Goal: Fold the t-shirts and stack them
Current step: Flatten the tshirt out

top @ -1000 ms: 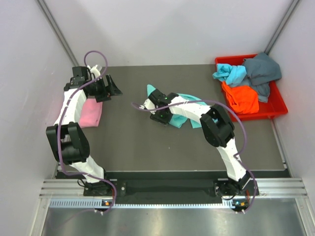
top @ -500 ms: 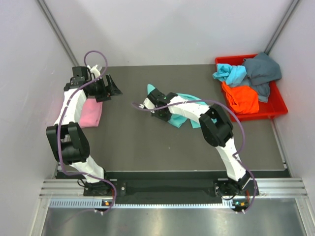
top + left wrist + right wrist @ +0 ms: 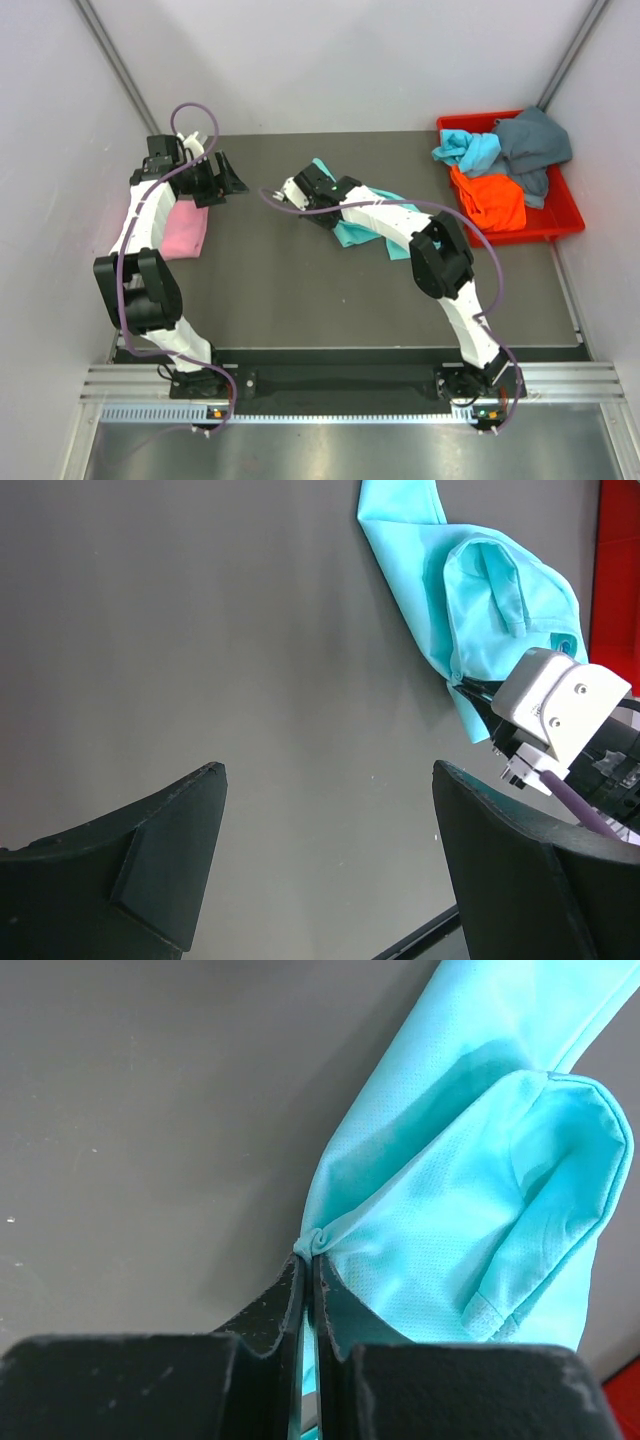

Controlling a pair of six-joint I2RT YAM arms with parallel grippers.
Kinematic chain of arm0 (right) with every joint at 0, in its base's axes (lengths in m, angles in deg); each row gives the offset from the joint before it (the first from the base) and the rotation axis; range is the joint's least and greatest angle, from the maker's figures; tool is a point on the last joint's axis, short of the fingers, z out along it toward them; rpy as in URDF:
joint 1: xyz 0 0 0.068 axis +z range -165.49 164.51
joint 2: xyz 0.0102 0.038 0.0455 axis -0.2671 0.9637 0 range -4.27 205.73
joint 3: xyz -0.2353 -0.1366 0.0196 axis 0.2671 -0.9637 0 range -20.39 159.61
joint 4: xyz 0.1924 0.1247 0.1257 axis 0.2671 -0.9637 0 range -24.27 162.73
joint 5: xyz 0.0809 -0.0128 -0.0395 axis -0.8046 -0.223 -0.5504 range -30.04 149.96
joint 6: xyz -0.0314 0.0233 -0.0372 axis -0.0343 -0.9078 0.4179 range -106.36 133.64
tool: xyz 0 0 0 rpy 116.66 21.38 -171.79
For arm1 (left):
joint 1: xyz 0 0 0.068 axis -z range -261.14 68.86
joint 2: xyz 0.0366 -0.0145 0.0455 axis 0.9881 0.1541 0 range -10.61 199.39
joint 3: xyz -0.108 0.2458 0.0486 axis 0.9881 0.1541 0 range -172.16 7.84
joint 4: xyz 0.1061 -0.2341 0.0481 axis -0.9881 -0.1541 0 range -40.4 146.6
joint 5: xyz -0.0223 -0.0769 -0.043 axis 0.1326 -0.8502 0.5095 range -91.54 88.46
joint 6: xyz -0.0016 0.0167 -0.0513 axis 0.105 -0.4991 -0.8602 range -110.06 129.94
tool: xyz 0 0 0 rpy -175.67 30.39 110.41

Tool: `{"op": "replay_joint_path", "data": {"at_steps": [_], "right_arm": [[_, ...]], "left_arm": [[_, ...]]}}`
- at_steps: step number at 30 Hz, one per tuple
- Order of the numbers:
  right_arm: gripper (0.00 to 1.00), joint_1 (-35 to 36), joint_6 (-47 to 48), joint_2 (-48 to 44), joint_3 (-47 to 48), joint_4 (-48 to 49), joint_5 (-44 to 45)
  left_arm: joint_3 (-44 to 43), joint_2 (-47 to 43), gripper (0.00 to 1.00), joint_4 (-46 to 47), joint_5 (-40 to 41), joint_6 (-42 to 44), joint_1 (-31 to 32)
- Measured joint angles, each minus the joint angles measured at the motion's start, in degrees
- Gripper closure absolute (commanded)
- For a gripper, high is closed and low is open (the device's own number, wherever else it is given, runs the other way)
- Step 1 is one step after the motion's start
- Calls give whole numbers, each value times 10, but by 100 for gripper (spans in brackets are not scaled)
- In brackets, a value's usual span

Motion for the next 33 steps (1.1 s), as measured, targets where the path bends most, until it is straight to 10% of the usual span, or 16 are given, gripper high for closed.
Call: {"op": "replay_joint_path", "data": {"at_steps": [4, 19, 27, 33], "right_arm": [[84, 0, -1, 0, 0, 0, 3], [72, 0, -1, 25, 5, 4, 14], [100, 0, -3, 33, 12, 2, 9], [71, 1, 0, 32, 40, 10, 20]], "left_arm": [[0, 0, 12, 0, 0, 0, 0], [0, 0, 12, 0, 0, 0, 0], [0, 0, 12, 0, 0, 0, 0], [0, 0, 12, 0, 0, 0, 1]]}}
